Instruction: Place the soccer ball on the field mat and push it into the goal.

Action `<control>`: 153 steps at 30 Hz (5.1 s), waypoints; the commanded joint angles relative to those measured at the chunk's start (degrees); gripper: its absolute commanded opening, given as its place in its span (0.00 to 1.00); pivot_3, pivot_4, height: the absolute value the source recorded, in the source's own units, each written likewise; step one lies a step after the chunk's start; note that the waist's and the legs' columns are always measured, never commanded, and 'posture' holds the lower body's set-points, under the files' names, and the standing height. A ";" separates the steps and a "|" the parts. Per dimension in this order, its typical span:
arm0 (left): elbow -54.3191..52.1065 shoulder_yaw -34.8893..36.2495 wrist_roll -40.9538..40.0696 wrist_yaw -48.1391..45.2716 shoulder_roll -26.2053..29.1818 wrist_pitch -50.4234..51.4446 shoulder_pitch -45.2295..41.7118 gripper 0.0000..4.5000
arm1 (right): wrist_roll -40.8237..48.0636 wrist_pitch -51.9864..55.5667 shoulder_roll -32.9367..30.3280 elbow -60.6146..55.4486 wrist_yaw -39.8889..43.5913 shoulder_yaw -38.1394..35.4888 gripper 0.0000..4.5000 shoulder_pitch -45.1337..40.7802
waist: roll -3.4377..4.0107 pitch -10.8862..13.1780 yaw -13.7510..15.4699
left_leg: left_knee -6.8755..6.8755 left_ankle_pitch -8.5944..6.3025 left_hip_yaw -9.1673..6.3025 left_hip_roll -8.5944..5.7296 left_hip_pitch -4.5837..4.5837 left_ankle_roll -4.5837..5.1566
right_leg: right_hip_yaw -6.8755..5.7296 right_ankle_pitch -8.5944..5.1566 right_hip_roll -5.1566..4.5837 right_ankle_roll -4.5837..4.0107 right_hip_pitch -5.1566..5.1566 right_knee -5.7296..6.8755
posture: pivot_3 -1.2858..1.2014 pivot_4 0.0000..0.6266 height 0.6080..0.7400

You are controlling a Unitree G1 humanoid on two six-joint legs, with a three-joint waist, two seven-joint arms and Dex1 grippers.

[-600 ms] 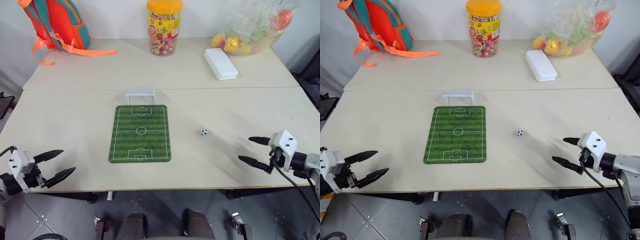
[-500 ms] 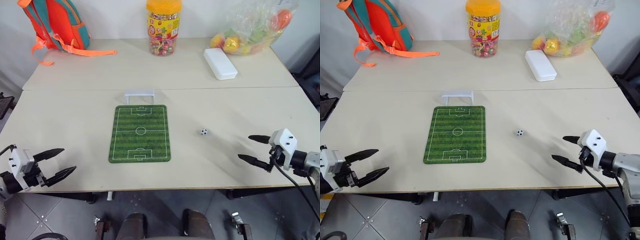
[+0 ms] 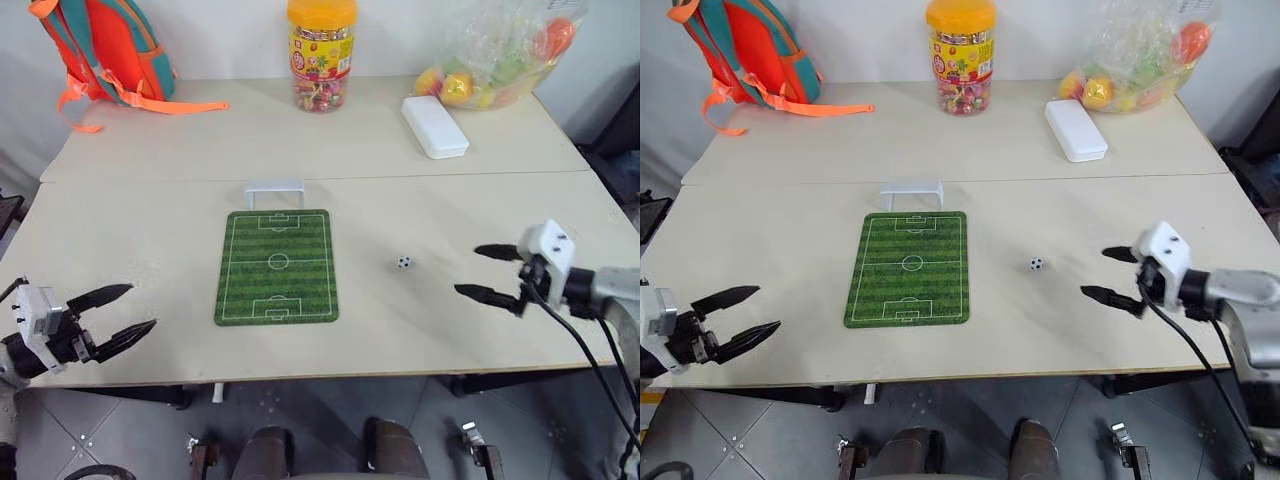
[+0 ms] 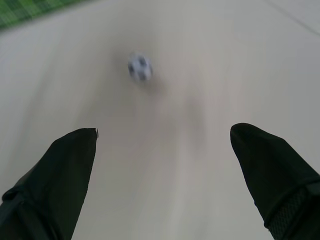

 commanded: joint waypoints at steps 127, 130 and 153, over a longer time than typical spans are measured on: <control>-1.81 -5.03 -0.96 -2.92 -6.69 -11.99 0.54 1.00 | -20.96 -0.75 46.59 15.12 -1.77 38.51 0.19 -28.02 | -0.12 -0.06 -3.00 | 0.13 -0.34 1.07 0.84 -0.05 -0.29 | 0.15 0.19 0.65 -0.41 -0.97 0.44 | 0.52 0.24 1.00; -1.86 -5.05 -0.93 -2.74 -6.74 -12.13 0.61 1.00 | -21.15 -1.06 46.39 15.51 -1.60 38.62 0.19 -27.89 | -0.12 -0.06 -3.00 | 0.14 -0.34 1.07 0.84 -0.05 -0.29 | 0.15 0.19 0.65 -0.41 -0.97 0.44 | 0.52 0.24 1.00; -0.57 -5.10 -0.68 -2.22 -6.57 -12.79 -0.60 1.00 | -21.60 -3.29 46.01 16.92 -1.88 38.20 0.60 -27.93 | -0.12 -0.06 -3.03 | 0.14 -0.35 1.08 0.84 -0.05 -0.29 | 0.15 0.19 0.65 -0.41 -0.98 0.44 | 0.52 0.24 1.00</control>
